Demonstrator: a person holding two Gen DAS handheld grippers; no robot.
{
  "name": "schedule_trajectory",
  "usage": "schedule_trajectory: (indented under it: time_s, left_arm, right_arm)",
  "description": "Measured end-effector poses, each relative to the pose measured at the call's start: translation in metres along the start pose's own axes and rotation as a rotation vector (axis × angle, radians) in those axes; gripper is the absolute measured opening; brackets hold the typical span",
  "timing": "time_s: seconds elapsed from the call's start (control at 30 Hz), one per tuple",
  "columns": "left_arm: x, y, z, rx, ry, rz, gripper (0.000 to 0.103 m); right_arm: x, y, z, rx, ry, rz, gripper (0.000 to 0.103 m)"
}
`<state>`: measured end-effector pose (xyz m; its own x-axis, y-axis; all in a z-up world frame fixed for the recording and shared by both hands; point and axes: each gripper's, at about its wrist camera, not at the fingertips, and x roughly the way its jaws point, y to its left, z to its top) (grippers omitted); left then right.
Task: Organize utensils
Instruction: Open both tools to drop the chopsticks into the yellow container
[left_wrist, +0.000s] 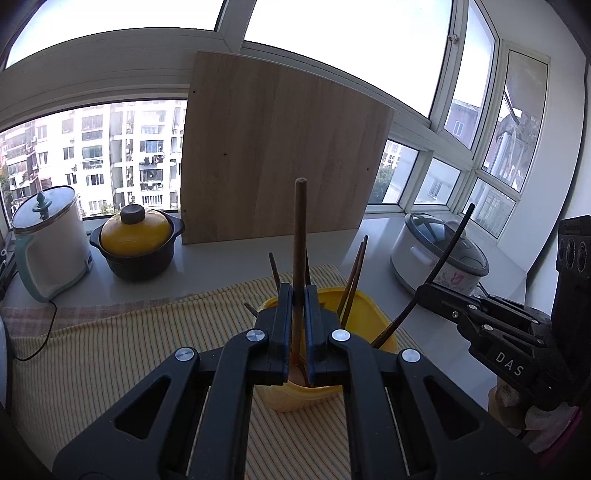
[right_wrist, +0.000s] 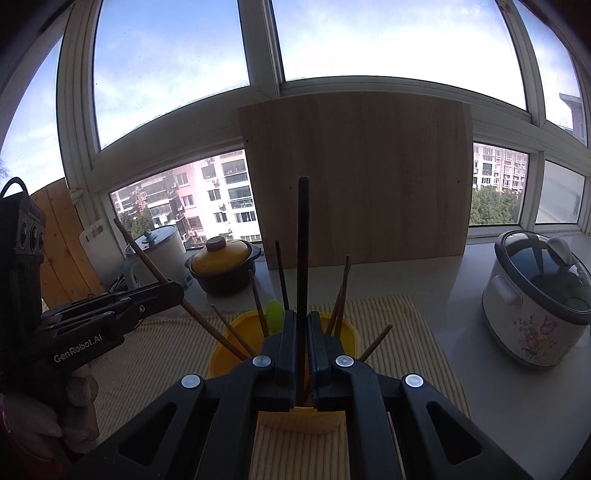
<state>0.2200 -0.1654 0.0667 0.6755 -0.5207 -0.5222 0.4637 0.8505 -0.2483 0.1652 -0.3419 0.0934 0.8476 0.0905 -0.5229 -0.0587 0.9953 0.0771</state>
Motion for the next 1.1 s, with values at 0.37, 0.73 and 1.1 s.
schedule_trajectory:
  time_s: [0.37,0.73,1.1]
  left_arm:
    - [0.003,0.0,-0.012,0.001,0.027,-0.011,0.004]
    - [-0.004,0.0,-0.022,0.001,0.042,-0.021,0.019]
    - [-0.017,0.008,-0.028,-0.013,0.028,-0.014,0.032]
  right_arm:
    - [0.01,-0.002,-0.016,-0.012,0.056,-0.013,0.009]
    - [0.004,-0.001,-0.023,-0.023,0.046,-0.03,0.031]
    - [-0.011,0.001,-0.028,-0.025,0.021,-0.051,0.051]
